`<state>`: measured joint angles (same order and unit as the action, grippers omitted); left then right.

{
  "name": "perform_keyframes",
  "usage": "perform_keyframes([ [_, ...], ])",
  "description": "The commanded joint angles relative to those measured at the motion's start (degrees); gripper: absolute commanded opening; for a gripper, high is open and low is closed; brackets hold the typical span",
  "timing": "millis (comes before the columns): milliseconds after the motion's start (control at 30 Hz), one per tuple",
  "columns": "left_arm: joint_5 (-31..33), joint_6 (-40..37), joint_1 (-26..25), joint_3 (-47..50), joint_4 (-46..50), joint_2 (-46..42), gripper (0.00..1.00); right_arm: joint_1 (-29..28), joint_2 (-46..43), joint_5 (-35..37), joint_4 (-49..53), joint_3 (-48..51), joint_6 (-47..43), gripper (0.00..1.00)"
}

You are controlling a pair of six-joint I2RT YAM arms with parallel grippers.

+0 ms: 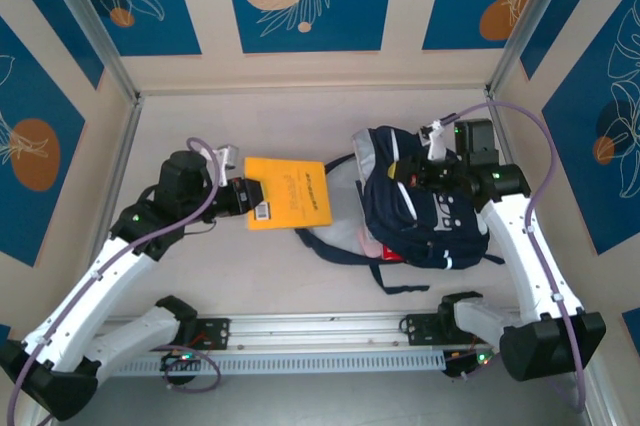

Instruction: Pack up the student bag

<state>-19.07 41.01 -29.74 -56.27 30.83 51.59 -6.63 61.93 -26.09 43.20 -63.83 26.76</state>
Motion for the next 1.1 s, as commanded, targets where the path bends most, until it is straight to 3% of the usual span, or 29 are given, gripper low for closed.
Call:
perform_keyframes([
  [0, -9.6, 10.1, 0.5, 2.7, -14.5, 1.2, 0.00, 0.7, -2.1, -13.8, -9.8, -0.3, 4.0, 0.00],
  [167, -12.6, 19.0, -0.1, 7.0, -26.7, 4.7, 0.00, 1.7, -2.6, -17.2, -13.9, 0.9, 7.7, 0.00],
  [333, -10.4, 19.3, -0.6, 6.9, -27.6, 7.4, 0.00, 2.7, -2.6, -19.5, -16.2, 1.5, 10.3, 0.00],
  [567, -10.9, 22.1, -2.4, 7.7, -37.1, 15.2, 0.00, 2.8, -3.0, -21.1, -18.0, 3.0, 11.4, 0.00],
  [1067, -10.1, 26.2, -14.7, -4.1, -53.7, 42.4, 0.00, 2.3, -4.3, -24.6, -22.4, 5.4, 13.7, 0.00],
])
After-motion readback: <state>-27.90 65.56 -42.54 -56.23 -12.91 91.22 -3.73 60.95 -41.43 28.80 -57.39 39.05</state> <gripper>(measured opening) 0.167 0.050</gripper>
